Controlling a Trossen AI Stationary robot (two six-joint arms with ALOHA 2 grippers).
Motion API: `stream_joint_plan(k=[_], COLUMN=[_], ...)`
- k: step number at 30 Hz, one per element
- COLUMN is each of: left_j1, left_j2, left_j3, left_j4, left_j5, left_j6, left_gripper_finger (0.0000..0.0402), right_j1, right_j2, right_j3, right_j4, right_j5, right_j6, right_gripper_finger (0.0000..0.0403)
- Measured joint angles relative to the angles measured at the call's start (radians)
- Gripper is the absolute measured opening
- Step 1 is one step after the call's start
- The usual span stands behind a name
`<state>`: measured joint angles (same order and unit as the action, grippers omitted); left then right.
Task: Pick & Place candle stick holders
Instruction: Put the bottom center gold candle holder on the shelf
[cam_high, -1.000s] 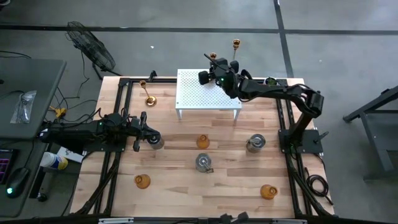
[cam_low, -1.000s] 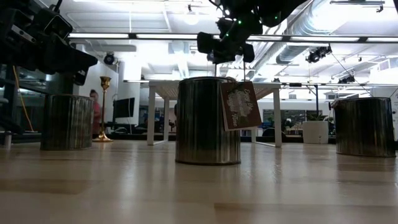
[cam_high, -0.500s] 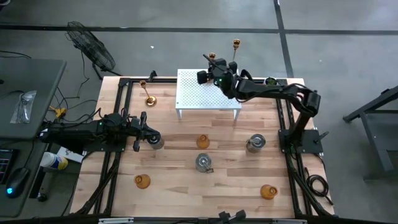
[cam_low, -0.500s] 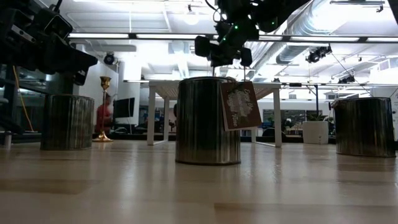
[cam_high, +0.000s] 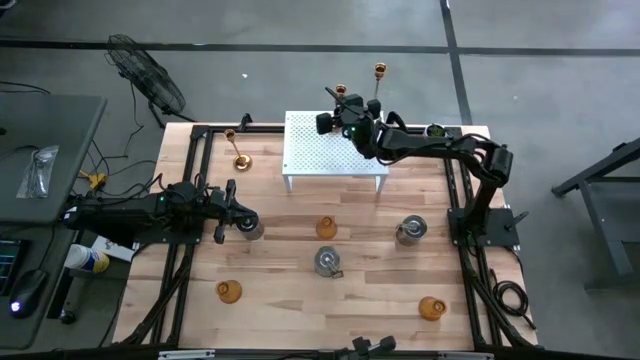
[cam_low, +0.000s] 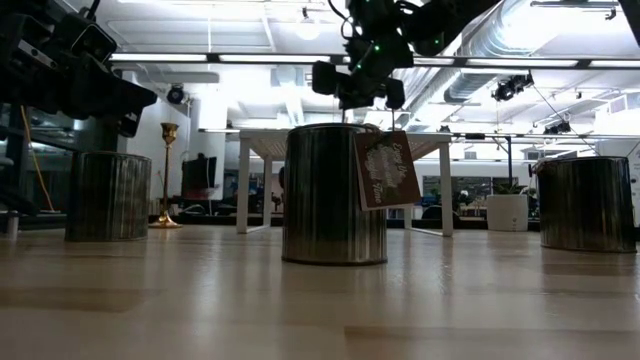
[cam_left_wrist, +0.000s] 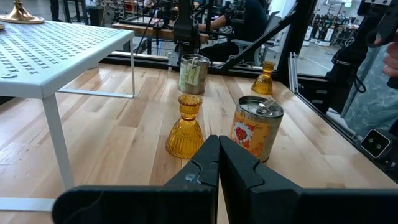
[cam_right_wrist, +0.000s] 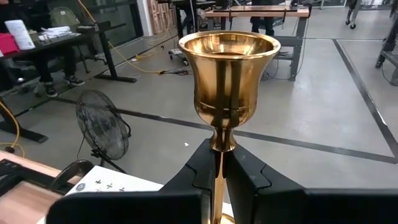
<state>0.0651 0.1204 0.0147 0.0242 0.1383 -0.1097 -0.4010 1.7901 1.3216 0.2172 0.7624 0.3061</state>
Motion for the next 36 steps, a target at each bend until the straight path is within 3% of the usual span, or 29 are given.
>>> stream_joint_plan(k=[27, 36], left_j1=[0.0, 0.0], left_j2=[0.0, 0.0], left_j3=[0.0, 0.0], left_j4=[0.0, 0.0], left_j5=[-0.001, -0.001], left_j6=[0.0, 0.0], left_gripper_finger=[0.0, 0.0], right_j1=[-0.021, -0.021], right_j2=[0.0, 0.002], right_j3=[0.0, 0.0], right_j4=[-0.002, -0.012], right_j5=[-0.031, -0.037], right_j6=[0.006, 0.008], right_gripper_finger=[0.0014, 0.0043])
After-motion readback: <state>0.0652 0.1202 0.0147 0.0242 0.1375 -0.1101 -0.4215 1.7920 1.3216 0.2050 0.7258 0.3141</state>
